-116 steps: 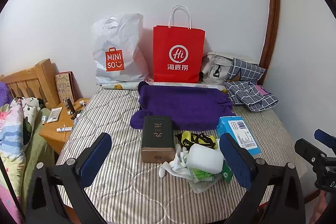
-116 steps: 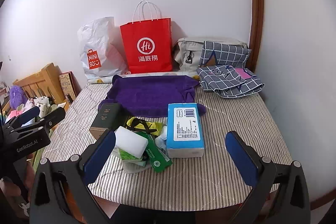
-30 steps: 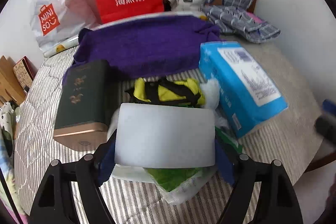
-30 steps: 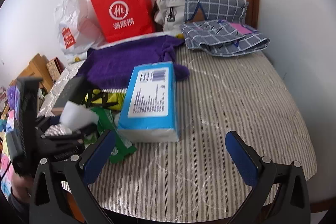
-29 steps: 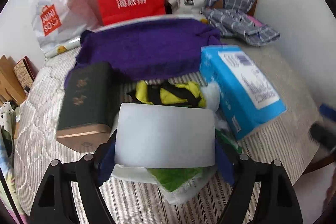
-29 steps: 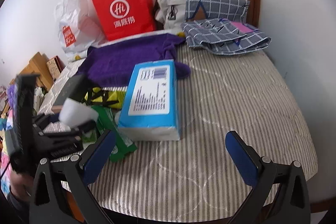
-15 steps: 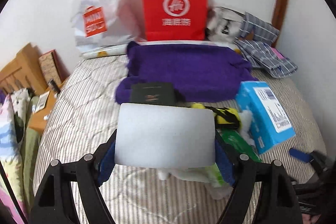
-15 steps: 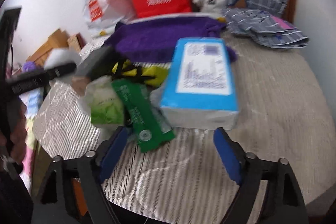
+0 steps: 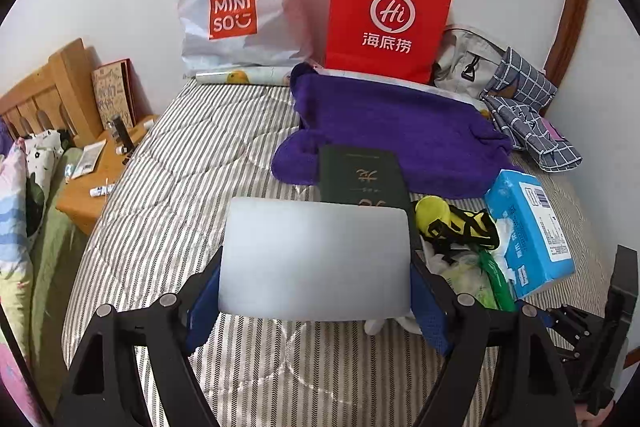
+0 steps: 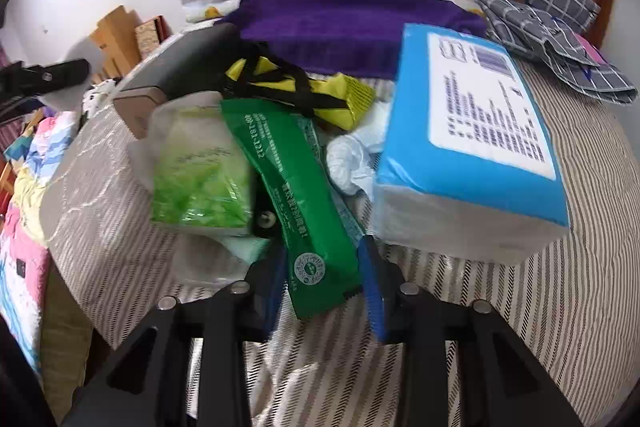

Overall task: Organize soft objects
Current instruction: 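Grasp the green wet-wipe packet with the right tool while the left tool holds the sponge block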

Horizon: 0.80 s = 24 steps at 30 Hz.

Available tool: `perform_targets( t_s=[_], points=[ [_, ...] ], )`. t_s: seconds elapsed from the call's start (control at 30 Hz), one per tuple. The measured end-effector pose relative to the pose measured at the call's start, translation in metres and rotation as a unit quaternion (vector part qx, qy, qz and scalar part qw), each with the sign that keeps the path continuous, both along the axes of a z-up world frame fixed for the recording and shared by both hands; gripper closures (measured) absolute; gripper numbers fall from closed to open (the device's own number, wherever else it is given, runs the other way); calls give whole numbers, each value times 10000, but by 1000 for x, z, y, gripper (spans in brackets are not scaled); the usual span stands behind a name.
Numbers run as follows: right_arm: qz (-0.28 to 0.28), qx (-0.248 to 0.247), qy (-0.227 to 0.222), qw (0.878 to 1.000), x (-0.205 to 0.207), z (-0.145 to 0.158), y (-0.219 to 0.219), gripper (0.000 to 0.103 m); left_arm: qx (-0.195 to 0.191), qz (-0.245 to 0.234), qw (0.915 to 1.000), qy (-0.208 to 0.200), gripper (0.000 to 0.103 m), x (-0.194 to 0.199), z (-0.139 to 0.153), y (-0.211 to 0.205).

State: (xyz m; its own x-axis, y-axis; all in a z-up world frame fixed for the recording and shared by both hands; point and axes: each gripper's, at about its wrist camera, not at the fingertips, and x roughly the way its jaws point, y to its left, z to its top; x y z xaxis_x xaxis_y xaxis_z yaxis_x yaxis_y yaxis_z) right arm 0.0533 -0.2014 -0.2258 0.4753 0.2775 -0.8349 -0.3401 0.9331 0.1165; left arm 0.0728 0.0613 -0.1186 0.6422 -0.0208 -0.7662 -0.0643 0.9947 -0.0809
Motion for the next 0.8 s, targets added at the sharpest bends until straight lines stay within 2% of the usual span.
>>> perform_targets(
  t_s=[0.23, 0.37, 0.43, 0.53, 0.6, 0.63, 0.77, 0.8],
  points=[
    [4, -305, 126, 9995, -27, 12, -1, 73, -147, -41, 9999, 7, 22, -5, -5, 8],
    [-109, -631, 309, 9975, -46, 11, -7, 72, -253, 8, 9997, -3, 22, -10, -7, 15],
    [-97, -629, 392, 9972, -52, 10, -9, 70, -324, 42, 9995, 16, 22, -11, -9, 19],
    [21, -680, 307, 9972, -51, 9, -5, 57, -409, 39, 9991, 53, 22, -11, -12, 22],
    [72, -681, 199, 9975, -46, 10, -3, 42, -424, -1, 9991, 54, 21, -11, -14, 23],
    [91, -648, 163, 9977, -42, 10, -1, 40, -419, -8, 9991, 64, 21, -12, -14, 23],
    [72, -558, 183, 9982, -25, -1, -1, 40, -413, -62, 9990, 135, 21, -12, -21, 27],
    [92, -556, 178, 9983, -24, -4, 0, 48, -407, -62, 9990, 174, 21, -12, -23, 28]
  ],
)
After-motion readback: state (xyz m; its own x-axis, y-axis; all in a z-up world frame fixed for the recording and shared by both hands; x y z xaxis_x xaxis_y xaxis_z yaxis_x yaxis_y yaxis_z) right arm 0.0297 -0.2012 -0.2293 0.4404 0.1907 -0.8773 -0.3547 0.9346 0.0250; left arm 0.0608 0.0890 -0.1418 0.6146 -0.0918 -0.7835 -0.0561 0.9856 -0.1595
